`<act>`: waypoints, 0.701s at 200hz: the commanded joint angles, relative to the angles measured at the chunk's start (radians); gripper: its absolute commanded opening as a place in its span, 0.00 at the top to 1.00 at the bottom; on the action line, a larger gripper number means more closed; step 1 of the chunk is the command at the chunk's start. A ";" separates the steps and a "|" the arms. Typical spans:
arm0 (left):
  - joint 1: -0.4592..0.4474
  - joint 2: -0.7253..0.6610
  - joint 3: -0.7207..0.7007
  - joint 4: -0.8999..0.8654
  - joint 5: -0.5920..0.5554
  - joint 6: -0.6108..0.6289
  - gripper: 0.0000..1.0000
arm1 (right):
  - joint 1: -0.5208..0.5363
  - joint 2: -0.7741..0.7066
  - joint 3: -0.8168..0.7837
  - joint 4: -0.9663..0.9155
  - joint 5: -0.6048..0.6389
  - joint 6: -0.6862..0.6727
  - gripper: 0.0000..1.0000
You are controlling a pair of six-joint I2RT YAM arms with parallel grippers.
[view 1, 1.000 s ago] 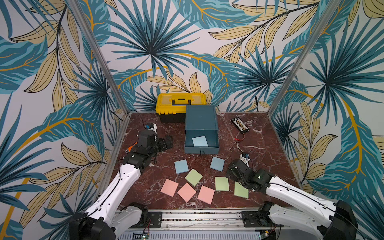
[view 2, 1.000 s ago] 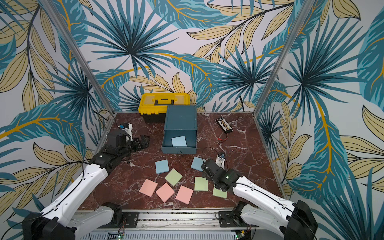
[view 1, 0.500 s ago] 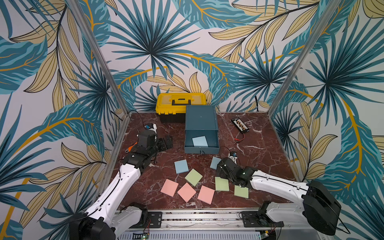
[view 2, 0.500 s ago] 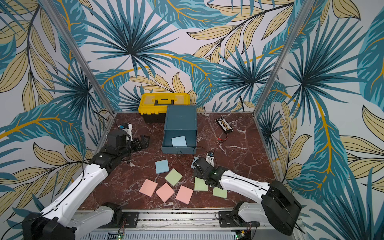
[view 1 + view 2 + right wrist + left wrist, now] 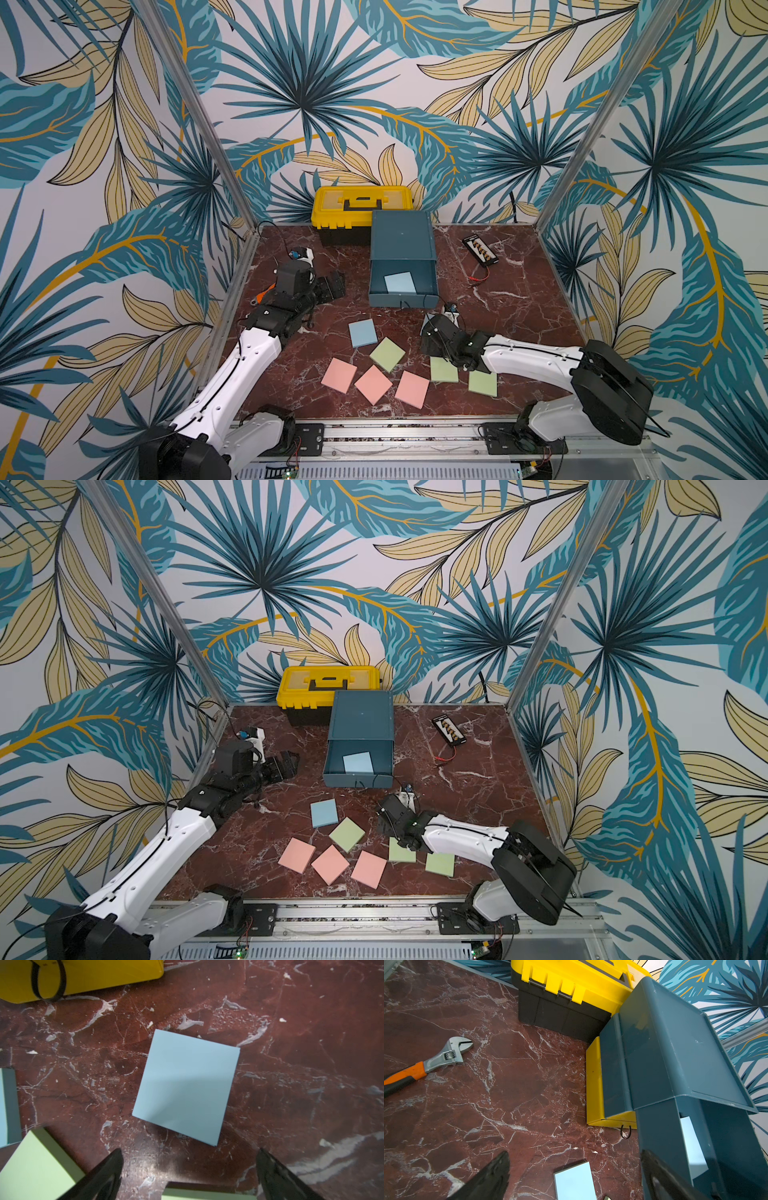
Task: Please put the sticky notes in the drawer by color
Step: Adjust the sticky notes at the center of the board.
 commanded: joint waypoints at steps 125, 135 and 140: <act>-0.004 -0.040 -0.045 0.004 -0.027 0.007 0.00 | 0.008 0.167 0.170 -0.102 0.065 0.057 0.00; -0.003 -0.042 -0.048 0.006 -0.029 0.007 0.00 | 0.008 0.167 0.177 -0.127 0.079 0.074 0.00; -0.003 -0.041 -0.050 0.008 -0.029 0.007 0.00 | 0.009 0.167 0.179 -0.133 0.082 0.078 0.00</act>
